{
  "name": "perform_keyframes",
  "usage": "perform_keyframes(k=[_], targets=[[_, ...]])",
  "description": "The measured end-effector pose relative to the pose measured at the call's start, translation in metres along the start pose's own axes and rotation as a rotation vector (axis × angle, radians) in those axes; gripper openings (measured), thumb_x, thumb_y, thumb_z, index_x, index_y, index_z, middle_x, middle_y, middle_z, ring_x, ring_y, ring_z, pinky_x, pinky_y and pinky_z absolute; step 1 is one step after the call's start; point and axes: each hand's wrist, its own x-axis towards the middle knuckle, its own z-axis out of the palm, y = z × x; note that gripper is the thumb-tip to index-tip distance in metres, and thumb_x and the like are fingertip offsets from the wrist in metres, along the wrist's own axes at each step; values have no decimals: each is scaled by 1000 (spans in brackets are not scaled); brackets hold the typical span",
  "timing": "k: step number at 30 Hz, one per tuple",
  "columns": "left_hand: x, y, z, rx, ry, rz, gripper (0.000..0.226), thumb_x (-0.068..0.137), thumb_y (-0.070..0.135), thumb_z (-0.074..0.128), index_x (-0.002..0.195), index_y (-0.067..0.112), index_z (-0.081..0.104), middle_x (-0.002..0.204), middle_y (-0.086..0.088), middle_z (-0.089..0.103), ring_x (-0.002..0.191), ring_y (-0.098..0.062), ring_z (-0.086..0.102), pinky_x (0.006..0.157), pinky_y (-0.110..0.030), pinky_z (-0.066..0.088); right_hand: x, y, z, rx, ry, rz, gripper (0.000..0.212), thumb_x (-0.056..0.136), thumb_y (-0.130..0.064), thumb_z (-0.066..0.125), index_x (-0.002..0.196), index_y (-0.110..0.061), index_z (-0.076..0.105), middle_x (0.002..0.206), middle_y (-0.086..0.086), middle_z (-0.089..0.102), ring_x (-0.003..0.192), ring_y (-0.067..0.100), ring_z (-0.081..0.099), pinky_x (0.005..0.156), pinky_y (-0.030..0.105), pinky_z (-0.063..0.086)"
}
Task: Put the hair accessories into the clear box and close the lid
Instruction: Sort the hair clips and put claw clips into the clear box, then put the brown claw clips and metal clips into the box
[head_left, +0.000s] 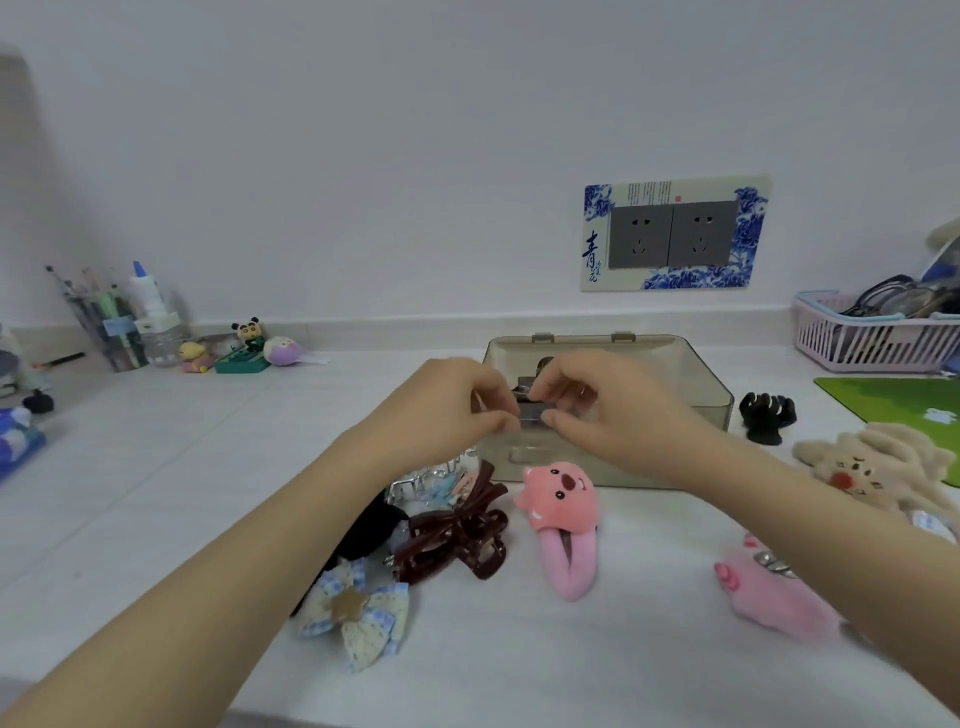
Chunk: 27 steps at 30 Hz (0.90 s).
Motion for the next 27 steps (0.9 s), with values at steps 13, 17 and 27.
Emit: perform_keyframes(k=[13, 17, 27], targets=[[-59, -22, 20, -140, -262, -132, 39, 74, 44, 73, 109, 40, 57, 112, 16, 61, 104, -3, 59, 93, -26, 49, -30, -1, 54, 12, -161, -106, 31, 70, -49, 57, 91, -32, 73, 73, -23, 50, 77, -10, 47, 72, 7, 31], [-59, -30, 22, -187, -232, -165, 47, 68, 47, 76, 112, 41, 59, 113, 16, 61, 104, 1, 59, 96, -28, 49, -31, 3, 62, 14, -110, -109, 30, 70, -50, 56, 85, -32, 76, 83, -23, 48, 86, 0, 47, 81, 8, 28], [-53, -40, 0, -321, -91, -160, 21, 86, 31, 64, 106, 28, 68, 104, 10, 71, 98, -4, 66, 96, -29, 50, -28, -5, 63, 70, 101, -99, 29, 82, -35, 49, 79, -14, 69, 80, -12, 56, 84, 9, 48, 80, 4, 31]])
